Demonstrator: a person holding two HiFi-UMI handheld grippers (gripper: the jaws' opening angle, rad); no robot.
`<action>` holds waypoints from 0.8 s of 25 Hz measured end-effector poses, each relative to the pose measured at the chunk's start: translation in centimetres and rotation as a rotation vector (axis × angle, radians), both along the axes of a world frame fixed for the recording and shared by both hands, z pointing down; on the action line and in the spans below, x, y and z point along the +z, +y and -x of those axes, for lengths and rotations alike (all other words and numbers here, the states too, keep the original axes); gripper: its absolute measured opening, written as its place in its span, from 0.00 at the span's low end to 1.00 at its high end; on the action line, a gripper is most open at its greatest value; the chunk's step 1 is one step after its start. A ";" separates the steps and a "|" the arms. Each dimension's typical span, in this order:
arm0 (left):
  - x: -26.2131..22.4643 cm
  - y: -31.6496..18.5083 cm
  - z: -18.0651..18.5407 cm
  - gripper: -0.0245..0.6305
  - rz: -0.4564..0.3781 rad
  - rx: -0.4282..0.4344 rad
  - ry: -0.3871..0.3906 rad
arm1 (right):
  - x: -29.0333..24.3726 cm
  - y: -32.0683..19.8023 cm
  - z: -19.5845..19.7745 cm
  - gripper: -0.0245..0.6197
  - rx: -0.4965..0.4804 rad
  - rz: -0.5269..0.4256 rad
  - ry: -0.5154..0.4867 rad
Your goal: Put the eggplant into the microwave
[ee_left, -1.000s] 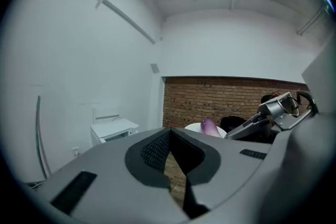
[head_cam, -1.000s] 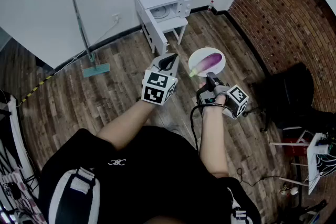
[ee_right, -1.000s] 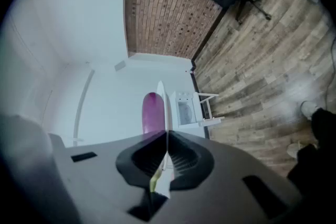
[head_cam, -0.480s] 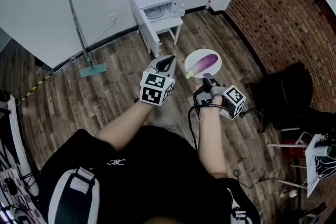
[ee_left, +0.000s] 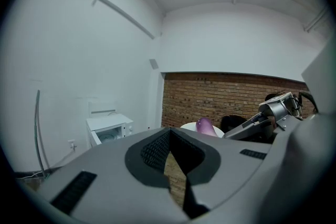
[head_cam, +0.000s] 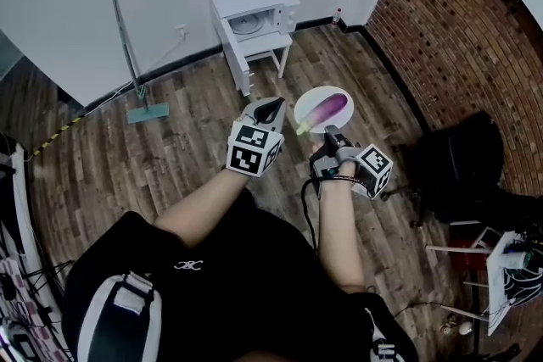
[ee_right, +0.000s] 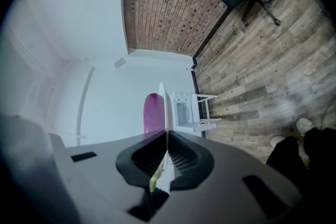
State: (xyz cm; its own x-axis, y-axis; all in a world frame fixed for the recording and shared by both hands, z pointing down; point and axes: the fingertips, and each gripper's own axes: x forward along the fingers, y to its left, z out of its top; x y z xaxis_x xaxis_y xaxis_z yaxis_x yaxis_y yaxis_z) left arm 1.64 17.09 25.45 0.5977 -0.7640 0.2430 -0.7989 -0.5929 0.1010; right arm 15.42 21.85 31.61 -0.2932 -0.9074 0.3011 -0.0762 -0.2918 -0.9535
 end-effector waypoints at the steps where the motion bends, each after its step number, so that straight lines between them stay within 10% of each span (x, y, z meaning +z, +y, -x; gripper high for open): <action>1: 0.0 -0.1 -0.2 0.04 -0.002 -0.002 -0.002 | 0.2 0.0 -0.3 0.07 0.000 0.005 0.002; 20: 2.2 -14.8 -6.6 0.04 0.052 -0.005 0.048 | 1.2 -13.6 -6.7 0.07 -0.005 0.006 0.018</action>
State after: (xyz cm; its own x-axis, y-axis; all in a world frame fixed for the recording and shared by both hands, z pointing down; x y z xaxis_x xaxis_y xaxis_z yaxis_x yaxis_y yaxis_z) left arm 8.26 2.26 27.62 0.6062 -0.7538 0.2534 -0.7951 -0.5821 0.1703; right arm 22.08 8.22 32.83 -0.2926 -0.9041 0.3113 -0.0947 -0.2966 -0.9503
